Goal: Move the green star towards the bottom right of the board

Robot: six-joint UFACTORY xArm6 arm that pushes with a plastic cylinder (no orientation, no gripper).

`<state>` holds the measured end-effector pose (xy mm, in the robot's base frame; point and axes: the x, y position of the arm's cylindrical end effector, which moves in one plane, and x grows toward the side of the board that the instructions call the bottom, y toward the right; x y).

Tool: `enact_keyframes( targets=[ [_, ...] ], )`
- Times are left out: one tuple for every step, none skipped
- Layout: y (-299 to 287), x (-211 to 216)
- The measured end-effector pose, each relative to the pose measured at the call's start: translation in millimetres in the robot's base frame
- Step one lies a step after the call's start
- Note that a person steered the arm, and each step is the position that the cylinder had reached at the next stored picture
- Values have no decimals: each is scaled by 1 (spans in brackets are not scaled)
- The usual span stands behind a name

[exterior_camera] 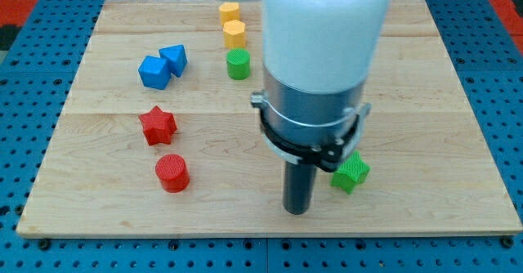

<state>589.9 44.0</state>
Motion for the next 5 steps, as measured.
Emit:
enact_keyframes(
  targets=[
    [-39,-6],
    [-31,-50],
    [21,-58],
    [51,-47],
    [51,-35]
  ],
)
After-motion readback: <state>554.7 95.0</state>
